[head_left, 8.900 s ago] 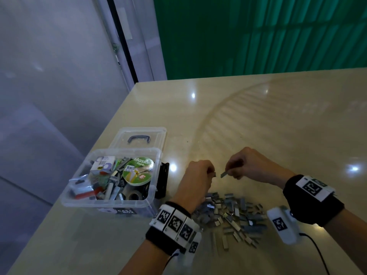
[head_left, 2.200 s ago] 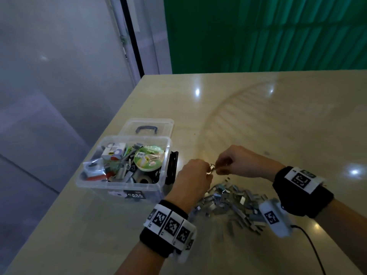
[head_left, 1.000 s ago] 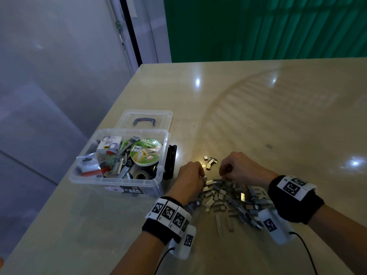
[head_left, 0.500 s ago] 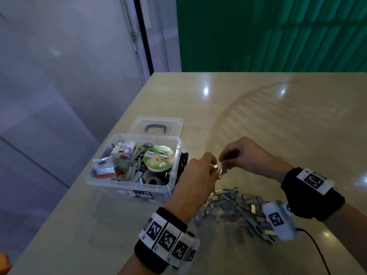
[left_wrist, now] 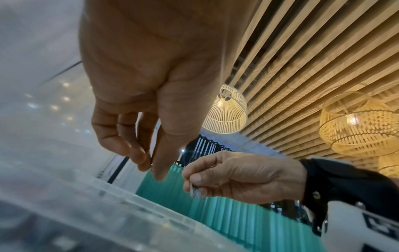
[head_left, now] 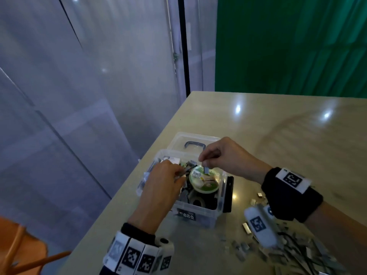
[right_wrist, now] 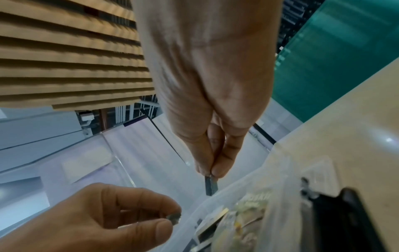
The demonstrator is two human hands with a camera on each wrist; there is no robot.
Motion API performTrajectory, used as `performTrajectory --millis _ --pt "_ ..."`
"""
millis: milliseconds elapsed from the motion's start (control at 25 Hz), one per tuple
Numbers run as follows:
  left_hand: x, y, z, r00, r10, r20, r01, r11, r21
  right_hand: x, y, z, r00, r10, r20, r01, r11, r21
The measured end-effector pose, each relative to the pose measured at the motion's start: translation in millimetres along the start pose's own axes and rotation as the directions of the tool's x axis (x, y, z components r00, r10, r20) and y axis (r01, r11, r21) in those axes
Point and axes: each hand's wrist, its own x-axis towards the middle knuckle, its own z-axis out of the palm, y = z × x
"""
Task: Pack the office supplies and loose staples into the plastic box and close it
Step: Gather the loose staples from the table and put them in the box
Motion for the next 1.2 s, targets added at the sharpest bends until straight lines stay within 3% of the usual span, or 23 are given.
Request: performTrajectory --millis 160,400,600,1040,1200 --pt "0 -31 3 1.000 -0.010 0.029 0.006 0.989 0.146 28 -13 38 1.000 -0.019 0.014 0.020 0.998 -0.055" --pt "-5 -45 1 0.984 0.027 0.175 -0.038 0.997 0.063 30 -20 70 0.992 -0.055 0.118 0.078 0.977 -0.201" --pt "-4 -47 -10 0.993 -0.057 0.106 0.053 0.998 0.035 24 -27 50 0.996 -0.054 0.074 0.068 0.976 -0.205" --pt "10 30 6 0.997 0.073 0.034 -0.070 0.994 -0.081 -40 -17 -9 0.999 -0.011 0.044 0.018 0.986 -0.164" --pt "7 80 31 0.979 0.192 0.064 -0.183 0.976 -0.119 -84 1 -39 0.998 0.054 0.026 -0.049 0.984 -0.169"
